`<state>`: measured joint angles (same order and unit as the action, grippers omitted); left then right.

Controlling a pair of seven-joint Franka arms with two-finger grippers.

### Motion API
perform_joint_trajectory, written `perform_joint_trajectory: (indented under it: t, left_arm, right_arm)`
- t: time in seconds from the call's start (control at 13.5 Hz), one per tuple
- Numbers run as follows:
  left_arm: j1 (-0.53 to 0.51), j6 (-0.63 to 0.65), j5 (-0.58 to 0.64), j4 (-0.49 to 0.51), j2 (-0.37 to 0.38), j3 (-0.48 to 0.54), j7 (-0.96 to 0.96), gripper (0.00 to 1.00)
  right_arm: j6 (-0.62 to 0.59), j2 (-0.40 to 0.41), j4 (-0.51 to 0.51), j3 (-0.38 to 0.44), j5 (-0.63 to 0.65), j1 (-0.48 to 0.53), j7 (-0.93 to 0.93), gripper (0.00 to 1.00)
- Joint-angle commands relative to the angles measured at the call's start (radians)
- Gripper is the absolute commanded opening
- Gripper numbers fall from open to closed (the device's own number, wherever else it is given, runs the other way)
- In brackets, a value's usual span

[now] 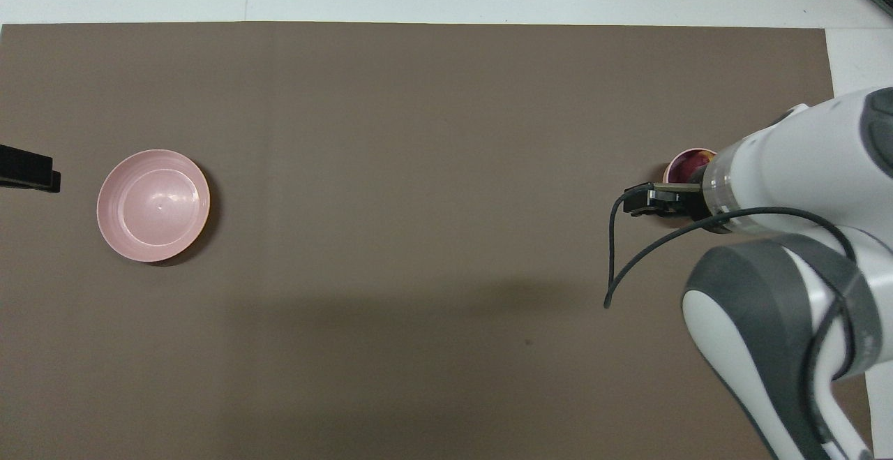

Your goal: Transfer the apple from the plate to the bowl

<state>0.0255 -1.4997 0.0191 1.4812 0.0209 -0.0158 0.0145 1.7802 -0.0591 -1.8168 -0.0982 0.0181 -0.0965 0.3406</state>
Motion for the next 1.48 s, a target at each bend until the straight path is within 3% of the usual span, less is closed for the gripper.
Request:
perform_joint_trajectory:
  t: [0.0, 0.37, 0.59, 1.41]
  left_arm:
    - [0.005, -0.013, -0.080, 0.010, 0.013, 0.022, -0.062, 1.00]
    - [0.016, -0.002, -0.085, 0.011, 0.013, 0.017, -0.070, 1.00]
    - [0.001, 0.001, -0.080, 0.011, 0.014, 0.031, -0.070, 1.00]
    - [0.004, 0.001, -0.079, 0.011, 0.014, 0.033, -0.070, 1.00]
  right_arm:
    - [-0.123, -0.030, 0.094, 0.021, -0.044, 0.018, -0.048, 1.00]
    - [-0.292, -0.028, 0.224, 0.133, -0.041, 0.018, -0.237, 1.00]
    - [-0.332, -0.059, 0.174, 0.150, -0.046, 0.024, -0.327, 1.00]
    - [-0.274, -0.054, 0.172, 0.152, -0.003, 0.044, -0.391, 1.00]
